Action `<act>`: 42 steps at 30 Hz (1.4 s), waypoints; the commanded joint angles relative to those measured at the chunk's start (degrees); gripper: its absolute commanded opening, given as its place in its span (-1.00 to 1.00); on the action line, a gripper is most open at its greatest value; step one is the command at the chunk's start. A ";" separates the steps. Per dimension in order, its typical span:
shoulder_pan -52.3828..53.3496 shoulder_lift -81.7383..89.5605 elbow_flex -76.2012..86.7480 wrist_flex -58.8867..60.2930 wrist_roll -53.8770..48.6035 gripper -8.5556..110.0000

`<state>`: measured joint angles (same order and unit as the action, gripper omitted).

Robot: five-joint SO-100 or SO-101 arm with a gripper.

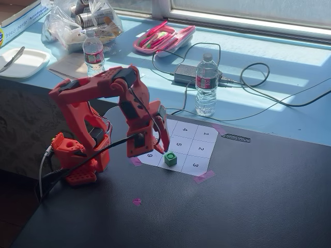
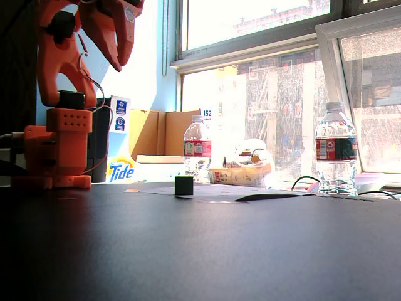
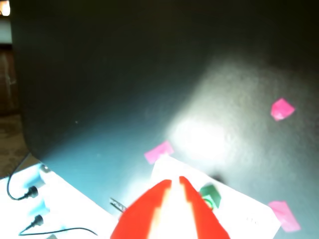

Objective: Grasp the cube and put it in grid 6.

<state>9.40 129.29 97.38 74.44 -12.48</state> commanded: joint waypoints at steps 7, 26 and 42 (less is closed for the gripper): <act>5.01 17.75 33.49 -26.10 -2.72 -0.86; 2.20 41.22 65.39 -28.65 8.79 -0.86; -3.60 53.09 70.49 -18.46 17.93 -0.86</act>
<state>6.86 181.14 167.87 54.58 4.48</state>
